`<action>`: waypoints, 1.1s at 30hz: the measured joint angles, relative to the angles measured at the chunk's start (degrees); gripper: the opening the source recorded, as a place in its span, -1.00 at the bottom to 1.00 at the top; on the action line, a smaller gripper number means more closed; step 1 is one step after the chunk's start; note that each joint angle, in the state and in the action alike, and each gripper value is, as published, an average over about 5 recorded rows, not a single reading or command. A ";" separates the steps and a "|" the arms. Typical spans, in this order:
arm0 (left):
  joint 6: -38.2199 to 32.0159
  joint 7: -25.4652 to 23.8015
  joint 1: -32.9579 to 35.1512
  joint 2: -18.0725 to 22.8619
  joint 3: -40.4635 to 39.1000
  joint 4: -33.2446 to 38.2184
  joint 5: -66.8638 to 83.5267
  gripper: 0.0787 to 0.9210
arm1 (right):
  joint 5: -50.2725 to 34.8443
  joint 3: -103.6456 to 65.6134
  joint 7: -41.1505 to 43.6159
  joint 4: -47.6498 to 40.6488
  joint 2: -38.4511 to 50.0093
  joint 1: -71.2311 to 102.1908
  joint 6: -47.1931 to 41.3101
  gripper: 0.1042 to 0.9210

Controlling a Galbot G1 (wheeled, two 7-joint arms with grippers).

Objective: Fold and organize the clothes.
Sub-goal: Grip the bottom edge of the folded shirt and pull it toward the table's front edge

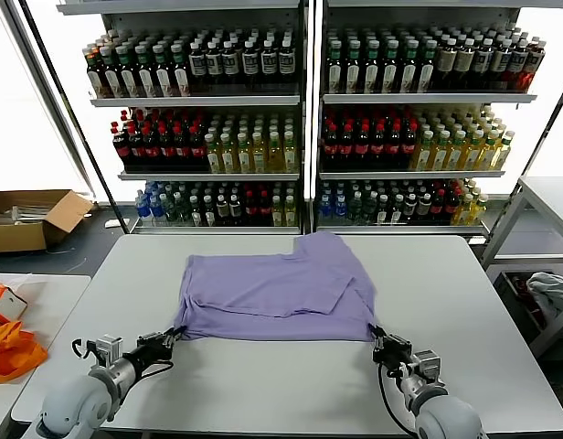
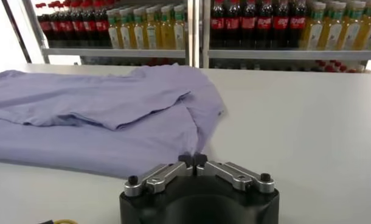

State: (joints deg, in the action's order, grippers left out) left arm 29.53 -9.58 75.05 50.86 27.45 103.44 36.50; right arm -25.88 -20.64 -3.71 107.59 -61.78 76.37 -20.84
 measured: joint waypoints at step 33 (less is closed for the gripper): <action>-0.13 -2.88 27.66 -2.57 14.93 18.48 -2.75 -0.96 | 0.98 -10.08 0.15 18.95 9.03 26.44 2.44 -0.99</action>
State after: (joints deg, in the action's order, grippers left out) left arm 29.40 -12.46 102.72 48.29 42.38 121.92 33.75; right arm -24.90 -30.72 -3.56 126.54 -52.75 102.82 -18.39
